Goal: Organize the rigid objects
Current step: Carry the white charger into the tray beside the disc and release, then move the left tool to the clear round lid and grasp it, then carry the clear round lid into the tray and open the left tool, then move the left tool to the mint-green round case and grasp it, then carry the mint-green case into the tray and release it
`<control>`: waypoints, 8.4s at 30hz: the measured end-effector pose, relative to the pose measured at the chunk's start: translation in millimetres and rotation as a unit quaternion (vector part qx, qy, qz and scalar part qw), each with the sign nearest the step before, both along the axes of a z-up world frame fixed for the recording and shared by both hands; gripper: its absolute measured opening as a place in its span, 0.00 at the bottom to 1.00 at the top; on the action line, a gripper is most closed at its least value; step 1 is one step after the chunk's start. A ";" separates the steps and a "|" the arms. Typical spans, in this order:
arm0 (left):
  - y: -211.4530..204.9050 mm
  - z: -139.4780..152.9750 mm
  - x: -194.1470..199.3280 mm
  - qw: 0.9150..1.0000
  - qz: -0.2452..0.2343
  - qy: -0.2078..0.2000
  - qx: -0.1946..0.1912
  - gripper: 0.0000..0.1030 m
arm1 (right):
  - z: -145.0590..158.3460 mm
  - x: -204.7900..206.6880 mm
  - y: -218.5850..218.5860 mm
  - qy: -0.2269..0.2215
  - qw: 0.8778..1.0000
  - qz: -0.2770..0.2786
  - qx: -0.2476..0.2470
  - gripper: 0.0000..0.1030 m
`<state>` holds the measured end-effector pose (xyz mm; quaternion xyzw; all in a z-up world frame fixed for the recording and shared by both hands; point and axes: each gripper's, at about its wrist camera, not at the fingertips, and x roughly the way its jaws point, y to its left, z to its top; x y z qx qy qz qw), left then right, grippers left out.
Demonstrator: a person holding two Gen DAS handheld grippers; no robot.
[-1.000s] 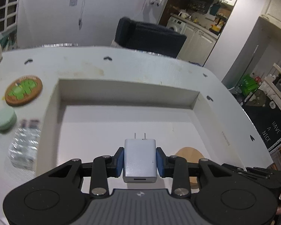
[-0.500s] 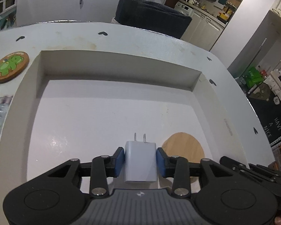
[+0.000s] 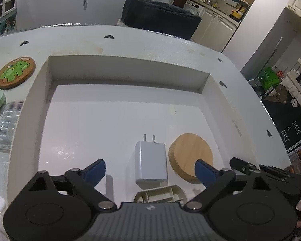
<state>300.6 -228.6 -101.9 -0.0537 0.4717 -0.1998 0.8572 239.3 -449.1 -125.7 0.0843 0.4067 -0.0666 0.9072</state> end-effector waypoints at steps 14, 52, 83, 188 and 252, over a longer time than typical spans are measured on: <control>17.8 34.9 -50.3 0.997 -0.064 -0.046 -0.016 0.98 | -0.8 -1.4 1.2 -0.003 1.000 0.002 0.000 0.07; 186.4 -18.0 -109.0 0.989 -0.028 -0.139 0.037 0.94 | -0.6 -3.1 1.6 -0.005 1.000 0.005 -0.004 0.07; 205.7 0.5 -74.5 0.983 -0.018 -0.180 0.022 0.51 | -0.1 -3.2 2.0 -0.006 1.000 0.005 -0.003 0.07; 197.3 -18.1 108.4 0.981 0.135 -0.090 0.107 0.75 | 1.2 16.4 3.0 0.035 0.999 -0.023 0.009 0.09; 59.1 7.1 33.6 0.990 -0.082 -0.098 0.056 0.79 | 1.4 0.5 2.0 0.006 0.999 -0.031 0.011 0.09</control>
